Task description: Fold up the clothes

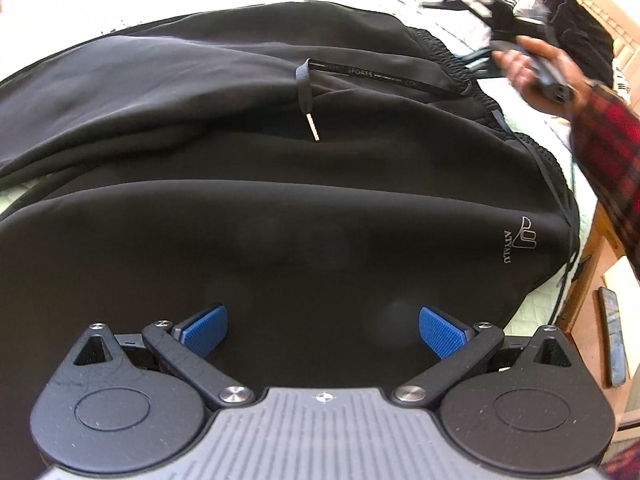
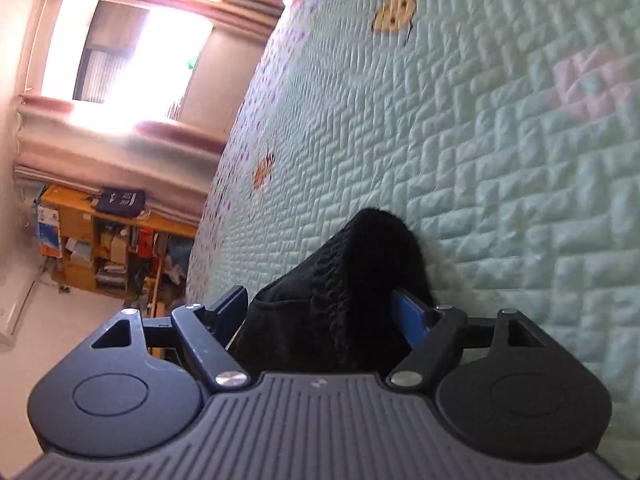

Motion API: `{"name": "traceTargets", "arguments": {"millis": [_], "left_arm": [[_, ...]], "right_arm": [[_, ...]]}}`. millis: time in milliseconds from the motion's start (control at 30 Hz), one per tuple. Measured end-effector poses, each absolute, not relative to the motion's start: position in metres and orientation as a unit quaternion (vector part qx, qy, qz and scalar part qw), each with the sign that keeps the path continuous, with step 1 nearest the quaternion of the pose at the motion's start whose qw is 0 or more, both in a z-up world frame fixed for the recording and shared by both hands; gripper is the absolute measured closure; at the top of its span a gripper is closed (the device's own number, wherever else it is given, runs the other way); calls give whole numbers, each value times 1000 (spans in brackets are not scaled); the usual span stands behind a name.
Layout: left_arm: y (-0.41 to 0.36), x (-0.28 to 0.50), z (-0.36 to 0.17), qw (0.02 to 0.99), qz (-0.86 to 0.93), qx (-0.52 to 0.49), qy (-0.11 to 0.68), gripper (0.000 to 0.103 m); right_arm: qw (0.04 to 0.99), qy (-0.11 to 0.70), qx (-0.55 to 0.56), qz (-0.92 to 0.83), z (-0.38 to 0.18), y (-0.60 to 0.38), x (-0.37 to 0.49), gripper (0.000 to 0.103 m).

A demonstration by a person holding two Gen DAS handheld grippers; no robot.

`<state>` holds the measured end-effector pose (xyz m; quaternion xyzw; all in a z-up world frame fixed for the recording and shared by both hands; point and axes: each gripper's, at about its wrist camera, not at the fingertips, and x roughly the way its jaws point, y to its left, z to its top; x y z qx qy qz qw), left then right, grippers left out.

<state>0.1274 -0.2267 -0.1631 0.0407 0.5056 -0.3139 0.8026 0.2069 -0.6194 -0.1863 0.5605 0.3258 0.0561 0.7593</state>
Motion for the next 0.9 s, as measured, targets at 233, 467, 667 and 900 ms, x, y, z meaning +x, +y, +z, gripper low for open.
{"name": "traceTargets", "arguments": {"millis": [233,467,667,900], "left_arm": [[-211,136,-167,794,-344,5,501,1],[-208,137,-171,796,-357,-3,489,1],[-209,130,-173,798,-364,4,481,1],[-212,127,-174,806,-351,23,476,1]], "right_arm": [[737,333,579,99,-188,-615,270,23],[763,312,564,49,-156,-646,337,25],[741,327,585,35,-198,-667,320,27],[779,319,534,-85,-179,-697,258,26]]}}
